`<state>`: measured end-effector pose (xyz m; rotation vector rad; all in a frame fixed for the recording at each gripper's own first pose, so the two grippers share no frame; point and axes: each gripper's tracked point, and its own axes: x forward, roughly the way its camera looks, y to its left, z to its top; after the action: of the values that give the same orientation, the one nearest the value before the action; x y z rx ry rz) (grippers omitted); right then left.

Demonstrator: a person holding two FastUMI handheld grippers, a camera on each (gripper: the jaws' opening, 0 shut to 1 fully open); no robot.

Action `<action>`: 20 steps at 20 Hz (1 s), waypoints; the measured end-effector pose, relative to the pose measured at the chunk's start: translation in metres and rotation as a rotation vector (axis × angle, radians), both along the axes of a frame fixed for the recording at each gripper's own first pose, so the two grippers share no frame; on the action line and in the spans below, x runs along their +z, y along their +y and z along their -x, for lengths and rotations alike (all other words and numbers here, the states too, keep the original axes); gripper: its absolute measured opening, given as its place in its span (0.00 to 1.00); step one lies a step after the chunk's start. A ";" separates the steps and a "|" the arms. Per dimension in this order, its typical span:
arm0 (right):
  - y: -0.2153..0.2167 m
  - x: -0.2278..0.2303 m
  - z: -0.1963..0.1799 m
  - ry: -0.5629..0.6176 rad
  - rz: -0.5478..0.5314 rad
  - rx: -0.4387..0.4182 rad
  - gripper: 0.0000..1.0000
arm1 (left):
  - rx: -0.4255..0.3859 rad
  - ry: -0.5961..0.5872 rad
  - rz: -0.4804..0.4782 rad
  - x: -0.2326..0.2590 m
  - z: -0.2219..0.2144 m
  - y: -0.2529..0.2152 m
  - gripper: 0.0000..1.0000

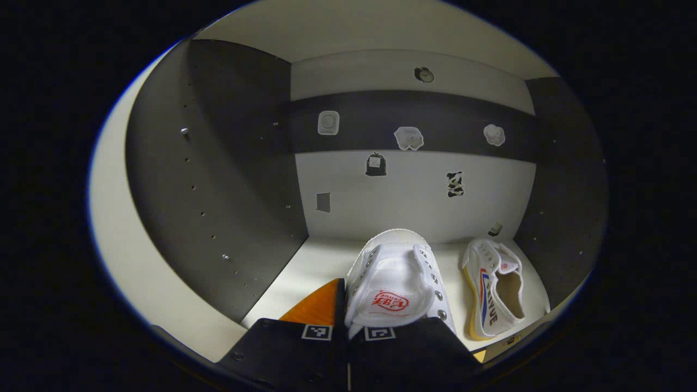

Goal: Grab one shoe with the right hand and put it into the shoe cabinet, grab the other shoe with the left hand and put it into the shoe cabinet; then close the right door with the right hand and the left door with the left hand.

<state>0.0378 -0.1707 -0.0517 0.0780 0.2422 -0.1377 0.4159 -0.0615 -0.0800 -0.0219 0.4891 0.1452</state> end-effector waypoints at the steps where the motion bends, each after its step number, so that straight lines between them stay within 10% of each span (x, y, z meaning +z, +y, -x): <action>1: -0.005 -0.001 0.001 0.002 0.002 -0.013 0.98 | 0.000 0.018 -0.009 -0.006 -0.007 -0.002 0.07; 15: -0.036 -0.009 0.017 0.048 0.005 -0.103 0.98 | 0.007 0.124 -0.100 -0.067 -0.077 -0.006 0.08; 20: -0.031 -0.006 0.016 0.035 -0.006 -0.082 1.00 | -0.021 0.137 -0.101 -0.058 -0.063 -0.006 0.27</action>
<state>0.0218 -0.2017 -0.0573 0.0912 0.2742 -0.2203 0.4786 -0.0677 -0.1382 0.0925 0.6179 0.1508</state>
